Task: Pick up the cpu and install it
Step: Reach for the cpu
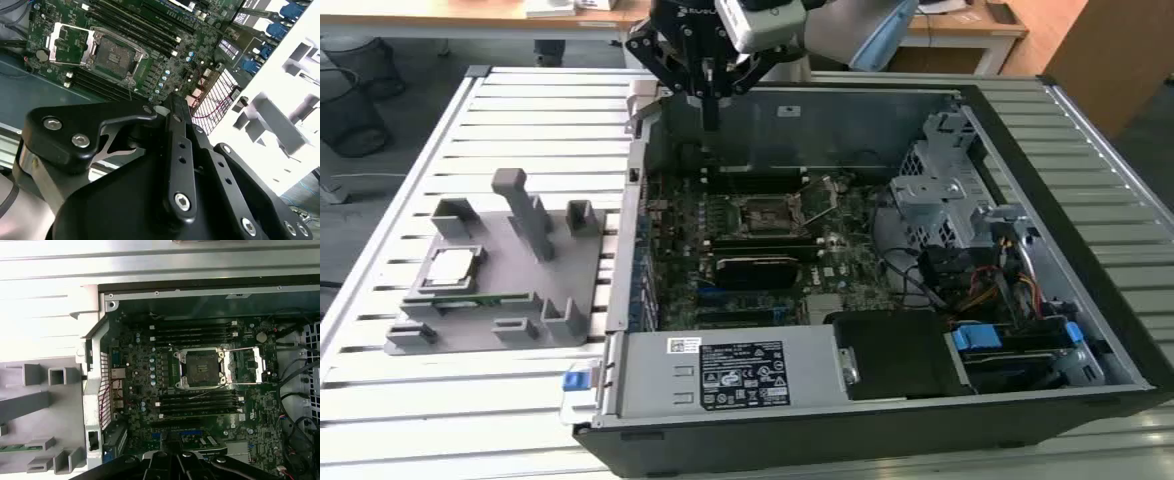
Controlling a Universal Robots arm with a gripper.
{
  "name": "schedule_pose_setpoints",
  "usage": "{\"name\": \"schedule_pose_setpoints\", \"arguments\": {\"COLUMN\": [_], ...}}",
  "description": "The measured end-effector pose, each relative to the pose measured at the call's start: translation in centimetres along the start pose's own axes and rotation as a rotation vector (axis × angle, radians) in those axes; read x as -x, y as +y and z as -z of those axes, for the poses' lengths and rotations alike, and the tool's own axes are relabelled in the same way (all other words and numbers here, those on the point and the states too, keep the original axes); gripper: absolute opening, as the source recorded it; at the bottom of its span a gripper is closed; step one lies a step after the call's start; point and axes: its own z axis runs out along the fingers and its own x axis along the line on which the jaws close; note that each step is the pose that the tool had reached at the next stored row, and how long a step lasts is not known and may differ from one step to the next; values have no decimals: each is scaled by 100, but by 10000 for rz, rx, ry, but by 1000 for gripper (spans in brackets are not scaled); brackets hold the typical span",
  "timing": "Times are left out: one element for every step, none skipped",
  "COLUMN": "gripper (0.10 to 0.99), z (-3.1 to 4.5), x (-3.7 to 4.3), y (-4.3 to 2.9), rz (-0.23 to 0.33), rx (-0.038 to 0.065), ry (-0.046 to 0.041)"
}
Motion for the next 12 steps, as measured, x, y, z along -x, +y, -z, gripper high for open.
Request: {"name": "schedule_pose_setpoints", "arguments": {"gripper": [106, 106, 106, 106, 106, 106, 106, 106, 106, 106, 106, 106], "z": [0, 0, 0, 0, 0, 1, 0, 0, 1, 1, 1, 1], "x": [0, 0, 0, -1, -3, -6, -10, -13, -18, -27, -34, -41], "y": [0, 0, 0, 0, 0, 0, 0, -1, -2, -2, -3, -3], "rz": [0, 0, -1, 0, -1, -2, -2, -1, -1, 0, 0, -1], "rx": [-1, 0, 0, 0, 0, -1, 0, 0, 0, 0, 0, 0], "ry": [0, 0, 0, 0, 0, 0, 0, 0, 0, 0, 0, 0]}}
